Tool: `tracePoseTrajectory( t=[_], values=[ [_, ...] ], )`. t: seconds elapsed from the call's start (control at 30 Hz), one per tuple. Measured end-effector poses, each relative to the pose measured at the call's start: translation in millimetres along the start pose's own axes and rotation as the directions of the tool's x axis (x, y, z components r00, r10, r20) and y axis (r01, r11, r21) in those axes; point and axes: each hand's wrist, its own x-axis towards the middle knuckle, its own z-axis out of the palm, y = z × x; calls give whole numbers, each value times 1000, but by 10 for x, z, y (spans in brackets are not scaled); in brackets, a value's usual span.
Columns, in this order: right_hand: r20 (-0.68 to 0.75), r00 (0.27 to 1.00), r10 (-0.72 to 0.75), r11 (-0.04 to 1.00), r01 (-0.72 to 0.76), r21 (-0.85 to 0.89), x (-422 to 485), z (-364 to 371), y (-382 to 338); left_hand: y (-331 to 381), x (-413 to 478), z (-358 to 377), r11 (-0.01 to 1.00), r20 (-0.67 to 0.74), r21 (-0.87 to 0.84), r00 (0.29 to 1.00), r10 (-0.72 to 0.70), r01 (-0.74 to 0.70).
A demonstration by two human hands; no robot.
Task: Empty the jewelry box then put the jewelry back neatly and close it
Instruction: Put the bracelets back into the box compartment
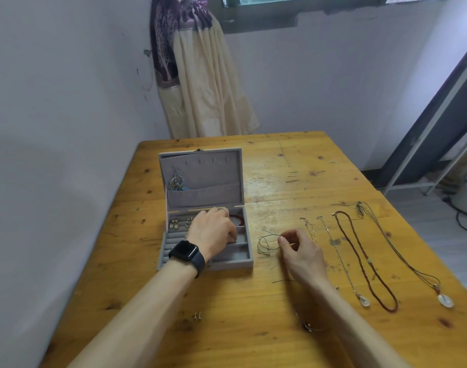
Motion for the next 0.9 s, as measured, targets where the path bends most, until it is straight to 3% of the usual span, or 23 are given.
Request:
tracePoseTrajectory(
  t=[0.1, 0.3, 0.67, 0.9],
  values=[
    [0, 1000, 6, 1000, -6, 5, 1, -2, -4, 39, 50, -8, 999, 14, -15, 999, 44, -43],
    [4, 1000, 10, 1000, -10, 21, 5, -19, 9, 100, 36, 87, 990, 3, -141, 1000, -21, 21],
    [22, 1000, 10, 999, -11, 42, -17, -34, 4, 50, -78, 170, 987, -105, -153, 993, -58, 42],
    [13, 999, 36, 967, -38, 254, 78, -92, -166, -169, -384, 287, 948, -343, -309, 921, -182, 72]
  ],
)
